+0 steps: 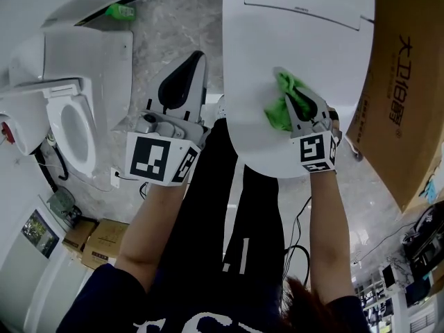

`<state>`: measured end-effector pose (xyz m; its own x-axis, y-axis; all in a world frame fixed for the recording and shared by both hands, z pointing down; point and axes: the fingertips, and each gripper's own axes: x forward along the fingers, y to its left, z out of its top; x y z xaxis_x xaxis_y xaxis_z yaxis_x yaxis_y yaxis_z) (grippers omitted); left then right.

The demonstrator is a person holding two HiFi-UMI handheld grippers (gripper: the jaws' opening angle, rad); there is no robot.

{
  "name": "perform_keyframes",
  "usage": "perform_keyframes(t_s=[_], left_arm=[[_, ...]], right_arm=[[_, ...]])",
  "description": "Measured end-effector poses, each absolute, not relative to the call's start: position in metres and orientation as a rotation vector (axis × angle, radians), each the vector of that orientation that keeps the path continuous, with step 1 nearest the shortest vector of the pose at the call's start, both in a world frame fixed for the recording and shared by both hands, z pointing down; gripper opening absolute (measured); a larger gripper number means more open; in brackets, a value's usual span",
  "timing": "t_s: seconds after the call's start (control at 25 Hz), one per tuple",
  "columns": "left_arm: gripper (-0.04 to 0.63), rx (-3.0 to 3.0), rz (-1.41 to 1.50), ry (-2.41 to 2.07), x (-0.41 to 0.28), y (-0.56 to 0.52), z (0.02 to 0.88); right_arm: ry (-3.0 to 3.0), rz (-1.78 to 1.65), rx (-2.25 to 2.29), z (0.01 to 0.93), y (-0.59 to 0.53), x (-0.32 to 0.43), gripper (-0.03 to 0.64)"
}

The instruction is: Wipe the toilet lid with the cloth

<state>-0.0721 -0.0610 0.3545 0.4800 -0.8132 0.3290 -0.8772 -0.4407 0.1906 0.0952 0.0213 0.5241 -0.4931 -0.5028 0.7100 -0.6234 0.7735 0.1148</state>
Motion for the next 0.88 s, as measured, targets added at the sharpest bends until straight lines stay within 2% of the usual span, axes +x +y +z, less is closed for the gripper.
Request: perform_keyframes(t_s=[0.52, 0.88], left_arm=[[0.021, 2.412, 0.28, -1.398, -0.054, -0.049, 0.356], [0.021, 2.415, 0.285, -1.387, -0.048, -0.043, 0.357]], right_arm=[[-2.021, 0.363, 1.184, 0.526, 0.021, 0.218, 0.081], [-1.914, 0.446, 1.363, 0.53, 0.035, 0.277, 0.081]])
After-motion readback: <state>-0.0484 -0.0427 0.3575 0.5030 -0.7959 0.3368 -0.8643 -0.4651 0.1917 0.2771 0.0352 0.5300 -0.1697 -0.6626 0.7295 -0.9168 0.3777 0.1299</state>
